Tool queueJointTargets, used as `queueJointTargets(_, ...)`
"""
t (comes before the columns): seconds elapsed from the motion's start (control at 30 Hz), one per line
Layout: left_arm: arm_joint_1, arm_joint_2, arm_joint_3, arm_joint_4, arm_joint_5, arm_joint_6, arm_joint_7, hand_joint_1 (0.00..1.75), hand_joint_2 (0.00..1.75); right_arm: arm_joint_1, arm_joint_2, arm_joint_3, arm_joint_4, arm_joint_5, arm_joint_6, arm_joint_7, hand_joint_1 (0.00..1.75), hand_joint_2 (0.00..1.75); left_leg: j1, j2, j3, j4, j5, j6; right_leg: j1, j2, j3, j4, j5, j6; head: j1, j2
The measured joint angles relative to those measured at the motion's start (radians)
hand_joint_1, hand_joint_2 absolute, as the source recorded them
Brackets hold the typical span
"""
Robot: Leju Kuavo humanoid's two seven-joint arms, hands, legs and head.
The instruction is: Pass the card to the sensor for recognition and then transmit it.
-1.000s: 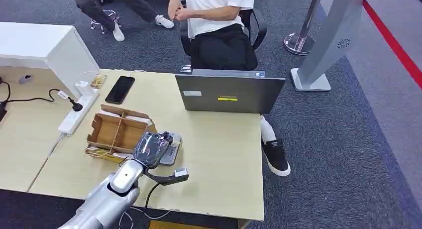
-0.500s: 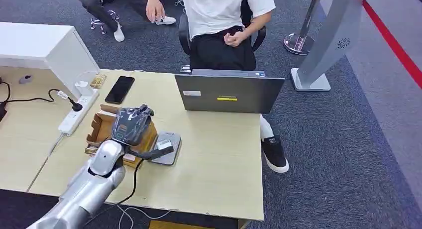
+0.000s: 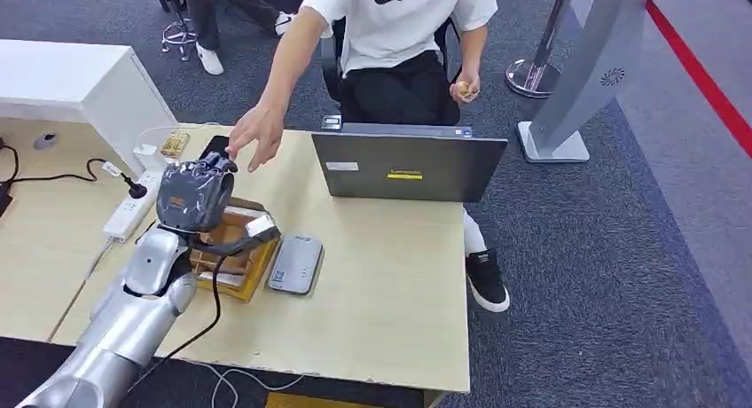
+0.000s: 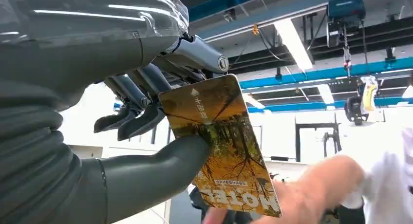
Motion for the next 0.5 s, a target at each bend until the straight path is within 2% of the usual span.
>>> queueJointTargets(0.3,0.013,0.000,0.019,-0.017,0.003,0.015,-0.019,1.71,1.75,0.000,0.000,0.000,0.000,0.005,0.000,0.000,0.00,1.75,0.000,0.000,0.000,0.000,0.000,0.000,0.000,0.000,0.000,0.000,0.000,0.000,0.000,0.000)
queueJointTargets(0.33,0.014,0.000,0.019,-0.019,0.001,0.015,-0.020,1.50,1.75,0.000,0.000,0.000,0.000,0.005,0.000,0.000,0.00,1.75,0.000,0.000,0.000,0.000,0.000,0.000,0.000,0.000,0.000,0.000,0.000,0.000,0.000,0.000)
queueJointTargets(0.37,0.016,0.000,0.019,-0.019,-0.001,0.016,-0.020,0.58,1.75,0.000,0.000,0.000,0.000,0.005,0.000,0.000,0.00,1.75,0.000,0.000,0.000,0.000,0.000,0.000,0.000,0.000,0.000,0.000,0.000,0.000,0.000,0.000)
queueJointTargets(0.4,0.018,0.000,0.019,-0.021,-0.002,0.016,-0.021,0.09,1.75,0.000,0.000,0.000,0.000,0.005,0.000,-0.001,0.00,1.75,0.000,0.000,0.000,0.000,0.000,0.000,0.000,0.000,0.000,0.000,0.000,0.000,0.000,0.000)
queueJointTargets(0.43,0.022,0.000,0.019,-0.025,-0.002,0.016,-0.022,0.00,1.75,0.000,0.000,0.000,0.000,0.005,-0.001,-0.001,0.00,1.75,0.000,0.000,0.000,0.000,0.000,0.000,0.000,0.000,0.000,0.000,0.000,0.000,0.000,0.000)
queueJointTargets(0.5,0.029,-0.002,0.019,-0.032,-0.002,0.018,-0.024,0.00,1.75,0.000,0.000,0.000,0.000,0.006,-0.002,-0.001,0.00,1.75,0.000,0.000,0.000,0.000,0.000,0.000,0.000,0.000,0.000,0.000,0.000,0.000,0.000,0.000)
